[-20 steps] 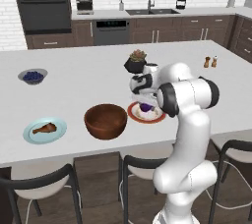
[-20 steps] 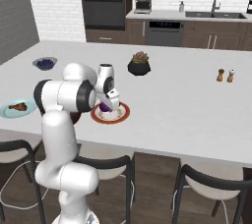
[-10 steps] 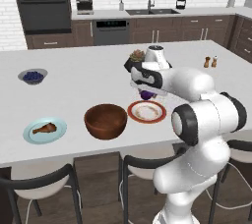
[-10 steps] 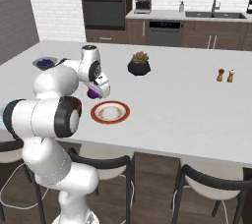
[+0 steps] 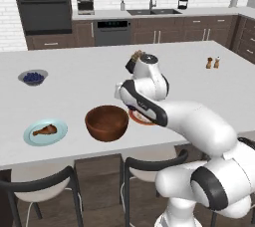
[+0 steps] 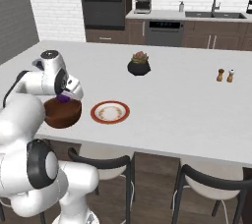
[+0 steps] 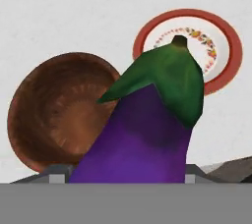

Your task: Pick the chicken drumstick and eggplant from their plates and place them in the bowl. Then put the bowl in the fridge.

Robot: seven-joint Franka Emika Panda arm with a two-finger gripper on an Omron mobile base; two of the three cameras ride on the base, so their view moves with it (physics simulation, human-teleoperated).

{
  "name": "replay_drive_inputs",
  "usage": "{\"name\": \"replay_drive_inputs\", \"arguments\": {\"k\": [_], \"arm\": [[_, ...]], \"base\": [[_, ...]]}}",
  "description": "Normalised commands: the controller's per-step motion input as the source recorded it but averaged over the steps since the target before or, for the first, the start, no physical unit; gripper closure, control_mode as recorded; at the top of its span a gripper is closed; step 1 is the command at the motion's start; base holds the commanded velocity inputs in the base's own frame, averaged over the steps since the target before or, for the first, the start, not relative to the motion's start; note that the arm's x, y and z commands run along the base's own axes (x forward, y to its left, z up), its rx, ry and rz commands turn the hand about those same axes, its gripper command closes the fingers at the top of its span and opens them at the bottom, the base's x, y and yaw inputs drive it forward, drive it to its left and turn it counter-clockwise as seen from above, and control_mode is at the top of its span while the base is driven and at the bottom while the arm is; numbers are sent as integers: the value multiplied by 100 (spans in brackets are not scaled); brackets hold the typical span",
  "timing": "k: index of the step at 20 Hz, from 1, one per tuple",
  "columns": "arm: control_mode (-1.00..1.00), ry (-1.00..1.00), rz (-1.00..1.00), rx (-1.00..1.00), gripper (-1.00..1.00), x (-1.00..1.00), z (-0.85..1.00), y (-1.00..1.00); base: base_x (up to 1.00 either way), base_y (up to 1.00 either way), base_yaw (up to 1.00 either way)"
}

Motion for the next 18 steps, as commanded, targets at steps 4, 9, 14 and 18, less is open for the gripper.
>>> {"name": "replay_drive_inputs", "arguments": {"k": [4,9,14,18], "arm": [[-100,8,36,-9,100,-9,2,82],[-100,11,27,-6,100,9,-10,87],[-100,10,8,-8,100,1,-54,15],[-100,-2,0,-7,100,0,-41,-4]], "base": [[0,0,0],[0,0,0],[0,0,0],[0,0,0]]}}
